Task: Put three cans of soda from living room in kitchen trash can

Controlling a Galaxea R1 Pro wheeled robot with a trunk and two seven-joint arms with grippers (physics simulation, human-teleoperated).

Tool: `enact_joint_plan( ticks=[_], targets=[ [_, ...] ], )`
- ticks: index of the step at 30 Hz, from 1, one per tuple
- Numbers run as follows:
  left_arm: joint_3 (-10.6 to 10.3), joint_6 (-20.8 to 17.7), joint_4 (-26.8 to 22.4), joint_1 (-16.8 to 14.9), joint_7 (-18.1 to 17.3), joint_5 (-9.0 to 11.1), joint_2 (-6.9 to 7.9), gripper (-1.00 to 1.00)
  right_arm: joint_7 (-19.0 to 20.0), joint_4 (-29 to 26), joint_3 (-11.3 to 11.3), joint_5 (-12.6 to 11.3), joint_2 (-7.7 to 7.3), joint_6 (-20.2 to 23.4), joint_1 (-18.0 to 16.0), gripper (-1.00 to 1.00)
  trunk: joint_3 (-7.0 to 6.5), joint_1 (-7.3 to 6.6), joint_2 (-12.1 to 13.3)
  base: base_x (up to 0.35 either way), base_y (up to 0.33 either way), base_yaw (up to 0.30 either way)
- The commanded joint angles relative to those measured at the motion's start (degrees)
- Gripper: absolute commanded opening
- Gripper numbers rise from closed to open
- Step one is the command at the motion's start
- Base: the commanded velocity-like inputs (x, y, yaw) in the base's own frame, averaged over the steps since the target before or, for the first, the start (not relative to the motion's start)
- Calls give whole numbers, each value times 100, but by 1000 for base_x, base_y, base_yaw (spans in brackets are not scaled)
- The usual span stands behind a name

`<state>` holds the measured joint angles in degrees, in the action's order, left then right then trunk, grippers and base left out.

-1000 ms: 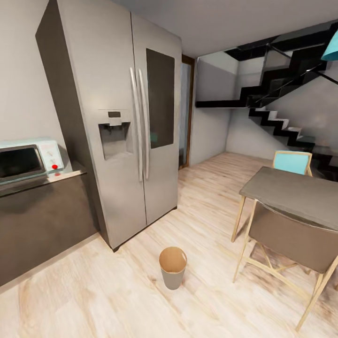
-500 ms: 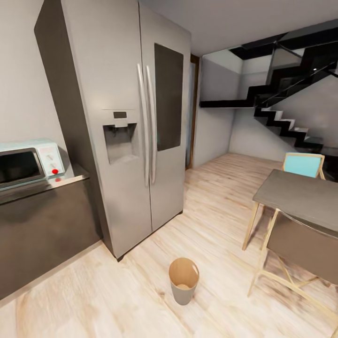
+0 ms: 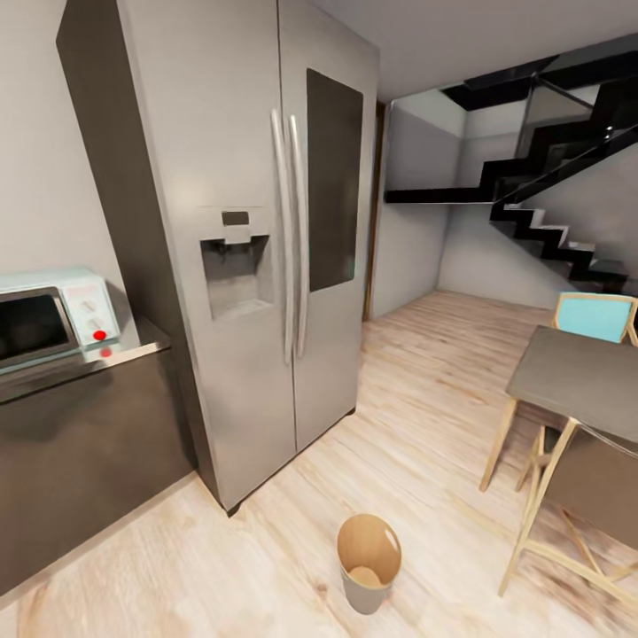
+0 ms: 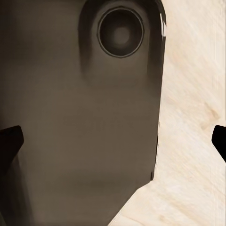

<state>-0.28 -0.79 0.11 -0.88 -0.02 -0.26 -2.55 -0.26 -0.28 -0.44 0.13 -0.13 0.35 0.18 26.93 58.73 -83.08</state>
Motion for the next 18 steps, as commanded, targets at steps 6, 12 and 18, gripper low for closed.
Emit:
enact_joint_plan(
  ticks=[6,12,18],
  targets=[
    [1,0,1,0,-4,0,0,100,0,6,4,21,2,1,0,100,0,0,0,336,100,0],
    [1,0,-2,0,-6,0,0,100,0,8,21,29,4,1,0,100,0,0,0,340,0,0],
    [1,0,-3,0,-6,0,-10,100,0,4,27,31,4,4,0,100,0,0,0,305,-115,0]
  ],
)
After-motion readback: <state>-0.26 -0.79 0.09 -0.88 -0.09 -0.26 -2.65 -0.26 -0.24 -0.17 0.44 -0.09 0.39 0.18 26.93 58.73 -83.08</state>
